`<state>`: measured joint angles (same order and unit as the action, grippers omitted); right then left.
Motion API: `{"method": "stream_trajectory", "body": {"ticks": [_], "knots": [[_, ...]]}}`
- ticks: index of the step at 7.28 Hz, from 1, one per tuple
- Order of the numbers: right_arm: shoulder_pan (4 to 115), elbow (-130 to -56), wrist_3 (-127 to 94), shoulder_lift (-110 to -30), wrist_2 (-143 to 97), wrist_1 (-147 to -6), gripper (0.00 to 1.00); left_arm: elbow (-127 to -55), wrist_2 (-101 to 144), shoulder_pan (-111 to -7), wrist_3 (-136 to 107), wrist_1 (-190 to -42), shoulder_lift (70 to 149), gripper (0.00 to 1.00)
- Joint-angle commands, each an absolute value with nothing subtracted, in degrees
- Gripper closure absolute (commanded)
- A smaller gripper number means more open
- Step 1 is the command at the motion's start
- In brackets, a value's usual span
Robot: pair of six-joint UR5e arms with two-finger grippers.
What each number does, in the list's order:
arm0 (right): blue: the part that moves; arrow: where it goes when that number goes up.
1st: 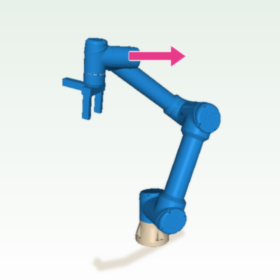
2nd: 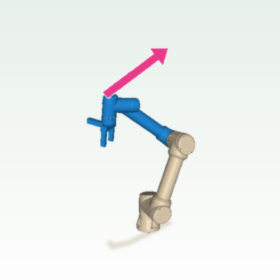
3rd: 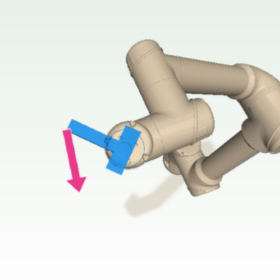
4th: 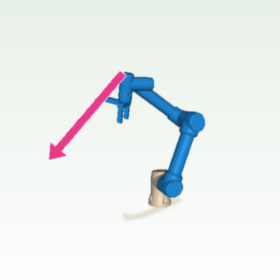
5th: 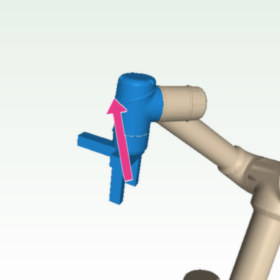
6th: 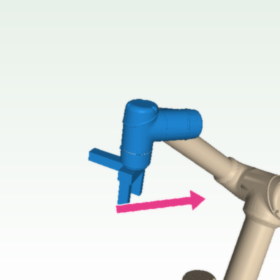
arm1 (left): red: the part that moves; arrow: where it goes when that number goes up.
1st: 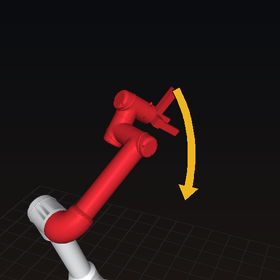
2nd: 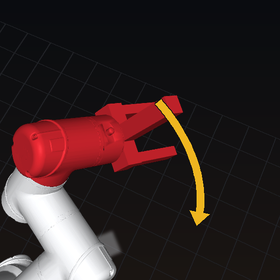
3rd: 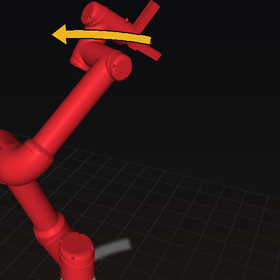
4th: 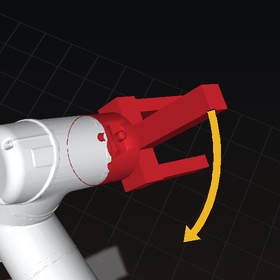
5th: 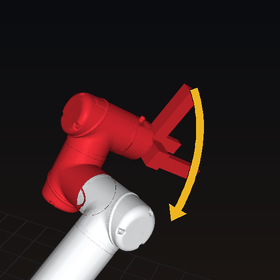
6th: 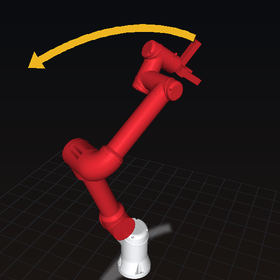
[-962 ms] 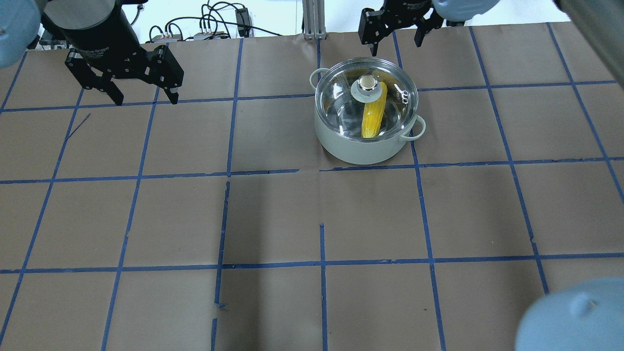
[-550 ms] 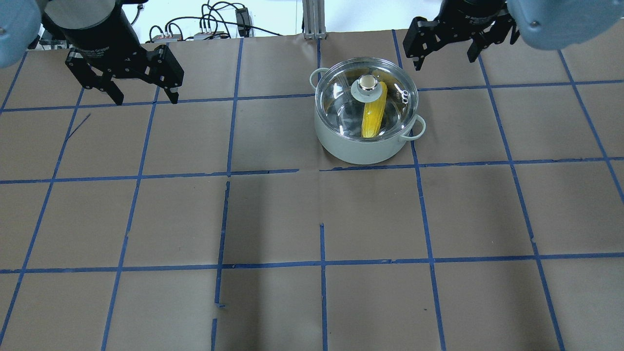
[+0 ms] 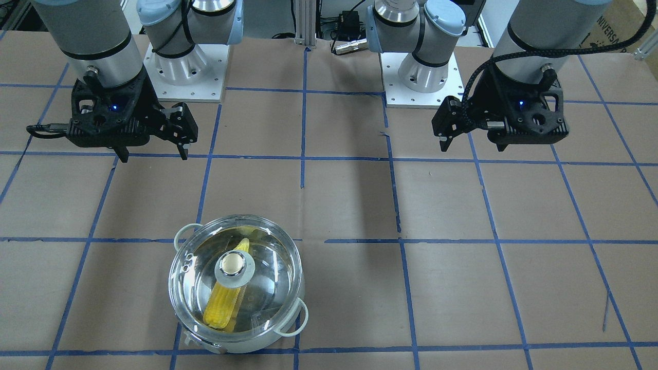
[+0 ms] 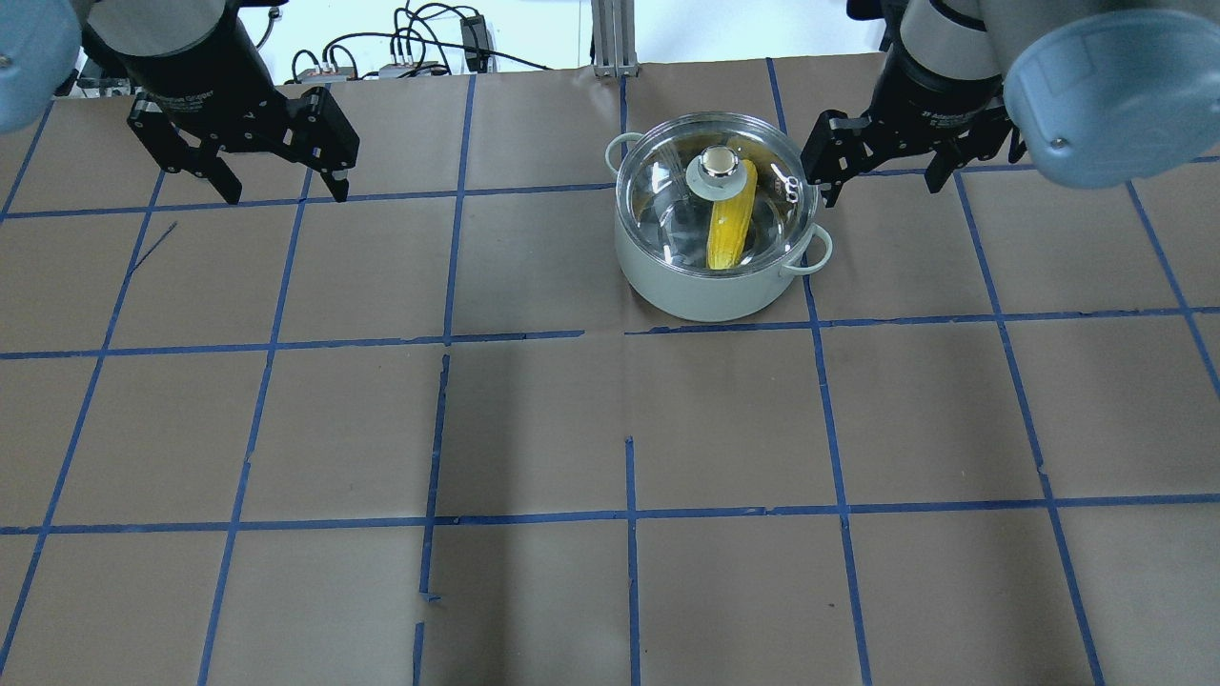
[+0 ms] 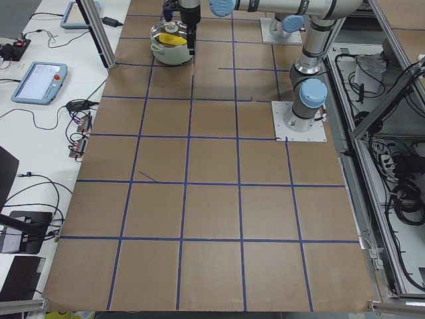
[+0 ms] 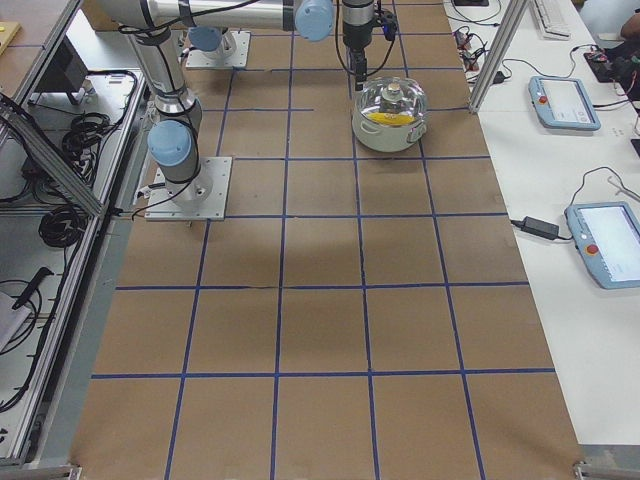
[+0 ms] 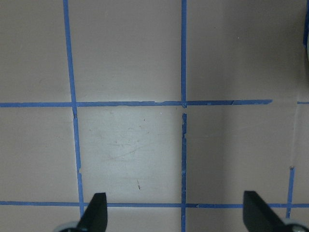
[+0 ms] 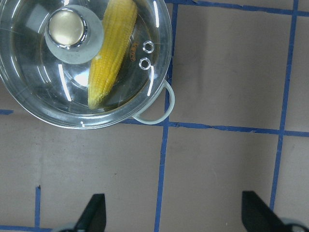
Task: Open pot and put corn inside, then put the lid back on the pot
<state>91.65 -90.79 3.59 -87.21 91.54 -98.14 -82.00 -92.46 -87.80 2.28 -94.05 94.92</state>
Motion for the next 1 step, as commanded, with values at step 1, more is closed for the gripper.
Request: {"method": "stream_trajectory", "body": {"ticks": [1], "knots": [[91.4,-90.1,3.7,-87.4,91.4,-98.3,0.0,-82.1,-92.5,-87.8,2.3,-94.0,94.9,0.0]]}}
